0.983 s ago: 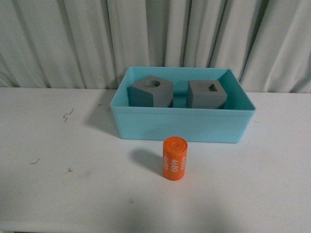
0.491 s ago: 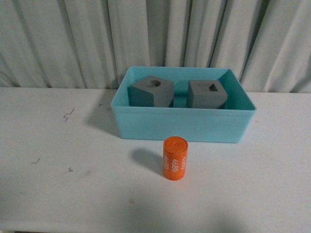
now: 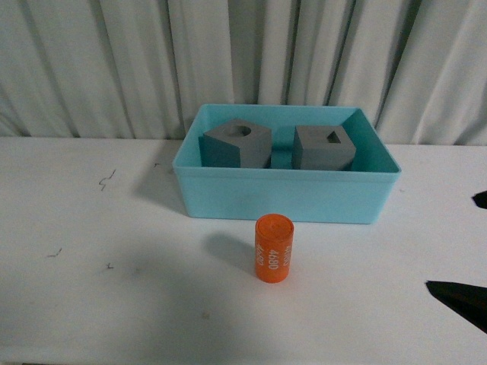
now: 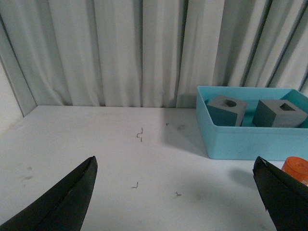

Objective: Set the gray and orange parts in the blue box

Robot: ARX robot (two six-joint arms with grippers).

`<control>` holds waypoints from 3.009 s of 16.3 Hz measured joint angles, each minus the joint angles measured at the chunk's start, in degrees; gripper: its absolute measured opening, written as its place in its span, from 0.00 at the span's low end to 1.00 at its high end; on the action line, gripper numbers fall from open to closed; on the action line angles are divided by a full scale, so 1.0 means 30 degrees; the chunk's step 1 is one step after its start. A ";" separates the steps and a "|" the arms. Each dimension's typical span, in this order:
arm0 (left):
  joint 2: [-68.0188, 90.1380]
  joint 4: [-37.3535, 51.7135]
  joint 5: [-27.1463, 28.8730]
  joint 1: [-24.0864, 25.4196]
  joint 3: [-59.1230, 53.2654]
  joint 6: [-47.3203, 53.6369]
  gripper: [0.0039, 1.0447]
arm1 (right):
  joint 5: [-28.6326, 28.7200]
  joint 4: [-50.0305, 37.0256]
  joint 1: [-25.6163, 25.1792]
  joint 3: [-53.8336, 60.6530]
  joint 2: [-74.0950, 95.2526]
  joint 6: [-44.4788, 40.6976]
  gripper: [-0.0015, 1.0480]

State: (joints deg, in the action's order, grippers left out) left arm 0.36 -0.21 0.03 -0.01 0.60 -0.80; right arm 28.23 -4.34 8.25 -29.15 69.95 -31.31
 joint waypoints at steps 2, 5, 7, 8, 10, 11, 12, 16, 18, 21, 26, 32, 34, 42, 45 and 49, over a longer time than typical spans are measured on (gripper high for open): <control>0.0000 0.0000 0.0000 0.0000 0.0000 0.0000 0.94 | -0.0554 -0.1217 0.1027 -0.0838 0.2521 -0.0372 0.94; 0.0000 0.0007 0.0000 0.0000 0.0000 0.0000 0.94 | -0.1129 -0.3526 0.2084 -0.2244 0.5676 0.0240 0.94; 0.0000 0.0007 0.0007 0.0000 0.0000 0.0000 0.94 | -0.1508 -0.4466 0.2302 -0.3118 0.7373 0.1086 0.94; 0.0000 0.0000 0.0000 0.0000 0.0000 0.0000 0.94 | -0.1625 -0.4612 0.2448 -0.3417 0.8051 0.1384 0.94; 0.0000 0.0000 0.0000 0.0000 0.0000 0.0000 0.94 | -0.1829 -0.5501 0.2922 -0.4124 0.9887 0.2244 0.94; 0.0000 0.0000 0.0000 0.0000 0.0000 0.0000 0.94 | -0.1974 -0.5741 0.3140 -0.4648 1.0644 0.2492 0.94; 0.0000 0.0007 0.0000 0.0000 0.0000 0.0000 0.94 | -0.2040 -0.5887 0.3271 -0.5034 1.1118 0.2616 0.94; 0.0000 0.0000 0.0000 0.0000 0.0000 0.0000 0.94 | -0.2295 -0.6084 0.3475 -0.6419 1.2874 0.2885 0.94; 0.0000 0.0007 0.0000 0.0000 0.0000 0.0000 0.94 | -0.2412 -0.6171 0.3869 -0.6929 1.3792 0.2863 0.94; 0.0000 0.0000 0.0000 0.0000 0.0000 0.0000 0.94 | -0.2579 -0.6237 0.4211 -0.7686 1.4630 0.2863 0.94; 0.0000 0.0000 0.0000 0.0000 0.0000 0.0000 0.94 | -0.3038 -0.6309 0.4634 -0.8320 1.5467 0.2871 0.94; 0.0000 0.0000 0.0000 0.0000 0.0000 0.0000 0.94 | -0.3155 -0.6295 0.4874 -0.8874 1.6036 0.2922 0.94; 0.0000 0.0000 0.0000 0.0000 0.0000 0.0000 0.94 | -0.3344 -0.6295 0.5042 -0.9209 1.6327 0.2929 0.94; 0.0000 0.0000 0.0000 0.0000 0.0000 0.0000 0.94 | -0.5107 -0.6309 0.5501 -0.9952 1.7078 0.3293 0.46; 0.0000 0.0000 0.0000 0.0000 0.0000 0.0000 0.94 | -0.5246 -0.6171 0.5501 -0.8393 1.5008 0.3468 0.46; 0.0000 0.0000 0.0000 0.0000 0.0000 0.0000 0.94 | -0.3971 -0.6200 0.4932 -0.7701 0.9122 0.5515 0.46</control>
State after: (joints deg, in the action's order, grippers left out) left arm 0.36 -0.21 0.03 -0.01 0.60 -0.80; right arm 16.32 -22.94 23.05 -52.25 97.32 -14.76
